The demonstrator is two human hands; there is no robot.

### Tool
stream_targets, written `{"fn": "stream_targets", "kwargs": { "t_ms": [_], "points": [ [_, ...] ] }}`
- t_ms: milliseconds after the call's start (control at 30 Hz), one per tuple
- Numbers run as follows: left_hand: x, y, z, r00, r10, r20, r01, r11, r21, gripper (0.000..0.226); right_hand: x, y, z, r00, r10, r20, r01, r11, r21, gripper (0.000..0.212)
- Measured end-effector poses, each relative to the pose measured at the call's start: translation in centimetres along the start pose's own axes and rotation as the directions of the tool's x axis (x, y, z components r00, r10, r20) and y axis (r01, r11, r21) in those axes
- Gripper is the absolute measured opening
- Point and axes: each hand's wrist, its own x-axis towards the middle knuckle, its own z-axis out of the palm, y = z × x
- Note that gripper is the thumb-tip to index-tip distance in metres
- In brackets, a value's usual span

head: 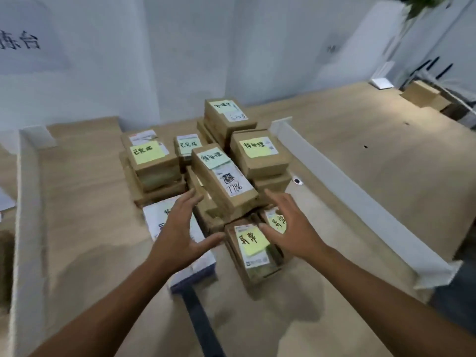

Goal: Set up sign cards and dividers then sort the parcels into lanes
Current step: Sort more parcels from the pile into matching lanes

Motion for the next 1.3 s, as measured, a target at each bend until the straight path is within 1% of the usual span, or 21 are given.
{"fn": "stream_targets", "kwargs": {
  "t_ms": [167,233,267,333,400,467,533,600,667,767,900,1000,1133,1200,1300],
  "points": [
    [0.5,2.6,11.6,0.993,-0.029,0.119,0.037,0.997,-0.062,0.097,-3.5,10.2,-1.9,0.994,0.102,0.043,-0.102,0.995,0.010,0.076],
    [0.5,3.7,15.5,0.992,-0.030,0.120,0.037,0.998,-0.055,0.095,-4.2,13.3,-1.9,0.990,0.129,0.064,-0.129,0.992,-0.003,0.076],
    [0.3,4.2,17.2,0.995,-0.021,0.100,0.026,0.999,-0.047,0.093,-4.5,14.6,-1.7,0.988,0.138,0.075,-0.138,0.990,-0.012,0.076],
    [0.0,4.8,19.8,0.999,-0.038,0.009,0.038,0.999,-0.030,0.090,-4.8,16.7,-1.2,0.988,0.128,0.088,-0.126,0.992,-0.021,0.078],
    [0.1,4.9,20.9,0.983,-0.133,-0.126,0.132,0.991,-0.022,0.091,-4.9,18.3,-0.6,0.991,0.096,0.092,-0.093,0.995,-0.030,0.078],
    [0.5,4.4,20.9,0.953,-0.206,-0.223,0.208,0.978,-0.014,0.093,-4.7,19.3,0.0,0.991,0.092,0.093,-0.091,0.996,-0.014,0.079],
    [0.9,3.4,20.5,0.929,-0.222,-0.295,0.231,0.973,-0.003,0.093,-4.6,20.0,0.3,0.991,0.103,0.086,-0.105,0.994,0.013,0.079],
    [1.2,2.6,20.0,0.909,-0.240,-0.341,0.246,0.969,-0.025,0.093,-4.4,20.4,0.5,0.992,0.104,0.075,-0.107,0.994,0.035,0.079],
    [1.6,2.1,19.5,0.896,-0.259,-0.360,0.254,0.965,-0.061,0.095,-4.2,20.6,0.4,0.991,0.112,0.068,-0.115,0.993,0.041,0.077],
    [2.3,1.7,19.0,0.886,-0.292,-0.361,0.265,0.956,-0.123,0.098,-3.8,20.8,0.2,0.989,0.129,0.069,-0.131,0.991,0.025,0.078],
    [3.7,0.6,18.1,0.887,-0.268,-0.376,0.230,0.963,-0.143,0.099,-3.5,20.8,-0.3,0.987,0.144,0.066,-0.145,0.989,0.013,0.080],
    [5.3,-0.7,17.1,0.893,-0.289,-0.345,0.243,0.955,-0.169,0.096,-3.6,20.7,-0.5,0.990,0.128,0.064,-0.128,0.992,-0.006,0.079],
    [6.3,-2.0,15.8,0.915,-0.251,-0.316,0.214,0.966,-0.147,0.092,-4.4,20.2,-0.6,0.992,0.108,0.061,-0.108,0.994,0.002,0.078],
    [6.4,-1.9,15.2,0.921,-0.249,-0.301,0.209,0.965,-0.159,0.094,-4.4,19.3,-0.7,0.995,0.082,0.057,-0.084,0.996,0.020,0.078],
    [6.0,-1.9,14.3,0.934,-0.219,-0.281,0.188,0.973,-0.134,0.102,-2.7,16.9,-0.4,0.999,0.026,0.042,-0.029,0.997,0.078,0.076]
  ]
}}
